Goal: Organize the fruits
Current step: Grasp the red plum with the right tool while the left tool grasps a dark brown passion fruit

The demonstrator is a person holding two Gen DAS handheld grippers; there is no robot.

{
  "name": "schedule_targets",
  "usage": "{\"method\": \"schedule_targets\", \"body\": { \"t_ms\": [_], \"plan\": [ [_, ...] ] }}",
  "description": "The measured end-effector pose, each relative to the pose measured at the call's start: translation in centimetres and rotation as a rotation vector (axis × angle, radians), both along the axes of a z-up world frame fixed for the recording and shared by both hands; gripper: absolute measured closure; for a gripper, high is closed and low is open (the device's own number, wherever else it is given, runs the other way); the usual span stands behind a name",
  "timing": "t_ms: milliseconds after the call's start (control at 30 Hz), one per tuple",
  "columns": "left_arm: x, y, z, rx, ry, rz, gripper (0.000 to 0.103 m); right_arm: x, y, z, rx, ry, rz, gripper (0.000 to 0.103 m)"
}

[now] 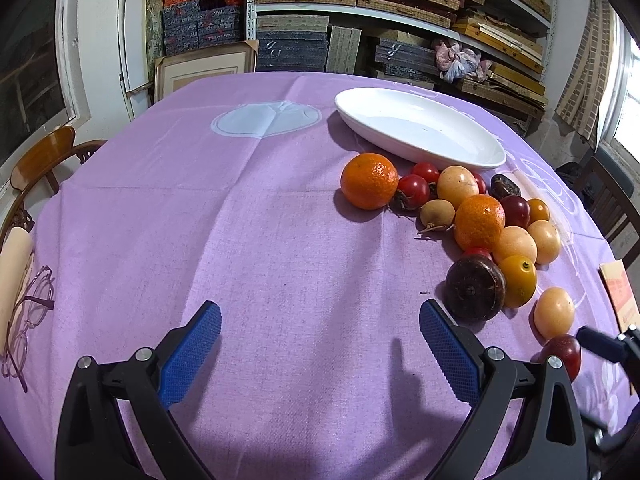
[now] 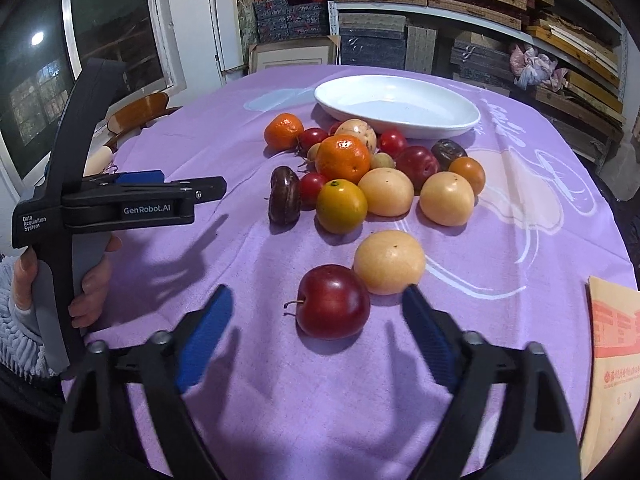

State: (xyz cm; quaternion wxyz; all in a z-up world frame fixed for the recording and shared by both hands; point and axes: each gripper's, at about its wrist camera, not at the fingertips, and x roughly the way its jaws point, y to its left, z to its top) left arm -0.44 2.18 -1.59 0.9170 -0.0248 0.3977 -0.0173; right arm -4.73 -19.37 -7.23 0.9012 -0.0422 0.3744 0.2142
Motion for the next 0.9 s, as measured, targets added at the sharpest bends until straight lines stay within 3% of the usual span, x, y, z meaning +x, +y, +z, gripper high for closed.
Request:
{"method": "schedule_targets", "body": {
  "t_ms": [100,300,500,700,900],
  "plan": [
    [0.0,0.0,0.0,-0.003,0.000,-0.003,0.003,0.4,0.1,-0.6,-0.006,0.017,0.000,0.047],
    [0.0,-0.2,0.0,-0.003,0.000,-0.009,0.003,0.7,0.0,-0.8,0.003,0.021,0.003,0.064],
    [-0.2,-0.6,0.1,-0.025,-0.008,-0.050,0.003,0.3,-0.8,0.1,0.010,-0.020,0.011,0.065],
    [-0.4,-3.8,0.6,-0.011,0.000,-0.191,0.003,1.4,-6.6,2.9,0.106,-0.096,-0.118,0.064],
    [0.5,-6.9,0.7,0.003,0.010,-0.258,0.003,2.6,-9.9,2.5,0.140,-0.107,-0.193,0.064]
  ]
}}
